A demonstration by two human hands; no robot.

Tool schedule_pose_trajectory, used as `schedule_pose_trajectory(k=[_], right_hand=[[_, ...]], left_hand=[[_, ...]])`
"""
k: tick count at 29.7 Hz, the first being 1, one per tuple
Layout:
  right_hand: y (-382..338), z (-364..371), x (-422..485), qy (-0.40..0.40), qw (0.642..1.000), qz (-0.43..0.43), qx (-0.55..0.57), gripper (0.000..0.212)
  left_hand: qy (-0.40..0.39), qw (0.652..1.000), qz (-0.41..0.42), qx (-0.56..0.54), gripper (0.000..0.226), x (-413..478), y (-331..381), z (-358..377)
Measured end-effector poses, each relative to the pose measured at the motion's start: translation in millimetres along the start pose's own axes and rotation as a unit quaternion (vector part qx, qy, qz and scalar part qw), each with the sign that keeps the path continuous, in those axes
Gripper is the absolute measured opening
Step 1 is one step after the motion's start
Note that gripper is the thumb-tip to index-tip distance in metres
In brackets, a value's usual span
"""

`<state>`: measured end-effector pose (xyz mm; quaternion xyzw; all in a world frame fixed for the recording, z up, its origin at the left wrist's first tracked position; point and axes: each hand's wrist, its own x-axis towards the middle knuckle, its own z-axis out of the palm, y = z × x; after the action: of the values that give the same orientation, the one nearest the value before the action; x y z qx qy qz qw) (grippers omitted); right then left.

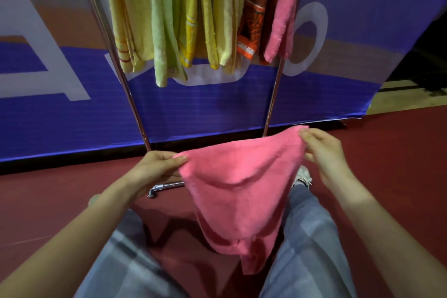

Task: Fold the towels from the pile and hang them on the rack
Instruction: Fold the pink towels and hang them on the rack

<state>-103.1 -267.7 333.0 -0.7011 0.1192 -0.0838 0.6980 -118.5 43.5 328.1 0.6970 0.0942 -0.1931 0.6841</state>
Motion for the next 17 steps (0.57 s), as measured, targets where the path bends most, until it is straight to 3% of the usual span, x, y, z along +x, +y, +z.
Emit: schedule_pose_trajectory(k=[7,11,15,17], right_hand=[[8,69,-35,-0.09,0.995,-0.025,-0.035,0.022],[28,90,-56,-0.132,0.99,-0.039,-0.04,0.007],[36,92,-67,-0.2,0.977,-0.037,-0.063,0.019],[37,90,-72,-0.234,0.969,-0.036,-0.063,0.028]], left_hand=[[-0.037,0.998,0.034,-0.035,0.023,6,10,70],[-0.013,0.999,0.042,-0.016,0.027,5,0,78],[0.016,0.998,0.048,0.024,0.031,3,-9,77],[0.001,0.997,0.07,0.042,0.02,0,-11,77]])
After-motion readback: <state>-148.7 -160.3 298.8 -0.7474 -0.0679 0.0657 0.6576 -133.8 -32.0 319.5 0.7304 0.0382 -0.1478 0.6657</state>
